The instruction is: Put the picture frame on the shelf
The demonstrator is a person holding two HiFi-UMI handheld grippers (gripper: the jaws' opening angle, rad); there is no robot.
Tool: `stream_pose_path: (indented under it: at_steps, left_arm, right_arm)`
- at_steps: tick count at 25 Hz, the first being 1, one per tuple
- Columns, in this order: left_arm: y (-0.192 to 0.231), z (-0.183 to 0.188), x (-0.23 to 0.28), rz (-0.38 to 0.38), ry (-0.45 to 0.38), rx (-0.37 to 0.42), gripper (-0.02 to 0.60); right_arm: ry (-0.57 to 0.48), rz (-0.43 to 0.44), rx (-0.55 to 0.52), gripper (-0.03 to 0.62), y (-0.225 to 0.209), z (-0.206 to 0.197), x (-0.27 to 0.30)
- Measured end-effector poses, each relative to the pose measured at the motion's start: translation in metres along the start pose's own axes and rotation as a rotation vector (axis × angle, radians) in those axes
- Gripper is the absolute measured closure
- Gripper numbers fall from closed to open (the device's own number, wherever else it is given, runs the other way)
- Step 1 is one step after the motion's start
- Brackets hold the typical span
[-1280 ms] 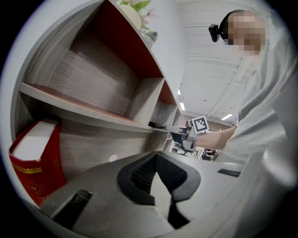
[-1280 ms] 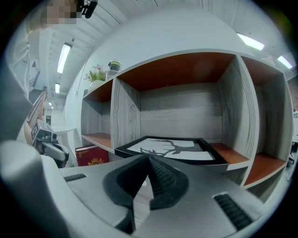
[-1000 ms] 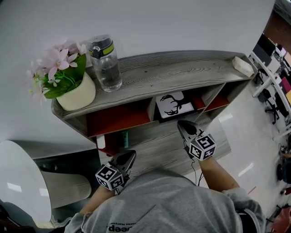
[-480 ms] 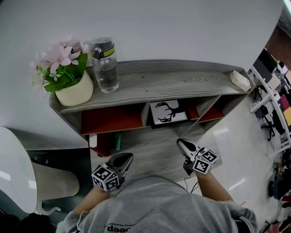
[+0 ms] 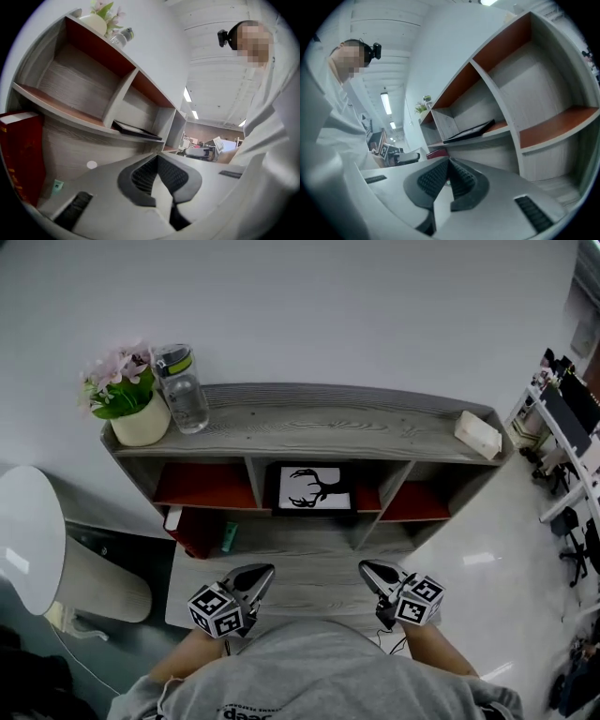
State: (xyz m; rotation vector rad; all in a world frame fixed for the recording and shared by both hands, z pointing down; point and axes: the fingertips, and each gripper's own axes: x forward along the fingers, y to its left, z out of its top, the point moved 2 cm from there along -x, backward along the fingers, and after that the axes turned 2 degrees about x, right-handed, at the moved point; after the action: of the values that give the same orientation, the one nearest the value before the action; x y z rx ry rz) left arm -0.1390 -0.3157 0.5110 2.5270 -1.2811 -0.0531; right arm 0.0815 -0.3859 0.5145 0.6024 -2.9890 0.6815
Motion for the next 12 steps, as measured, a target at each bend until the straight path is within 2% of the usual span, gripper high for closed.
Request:
stream_pose_path:
  at_steps: [3, 7, 12]
  left_arm:
    - [-0.021, -0.005, 0.008, 0.076, -0.004, -0.025, 0.571]
    - [-0.05, -0.015, 0.021, 0.119, 0.013, -0.055, 0.571]
    - [-0.059, -0.007, 0.008, 0.144, 0.025, -0.012, 0.571]
  right_arm:
    - [0.04, 0.072, -0.056, 0.591, -0.008, -0.004, -0.019]
    - [0.068, 0.128, -0.074, 0.591, -0.018, -0.011, -0.037]
    - [0.066, 0.158, -0.039, 0.589, -0.011, -0.02, -0.026]
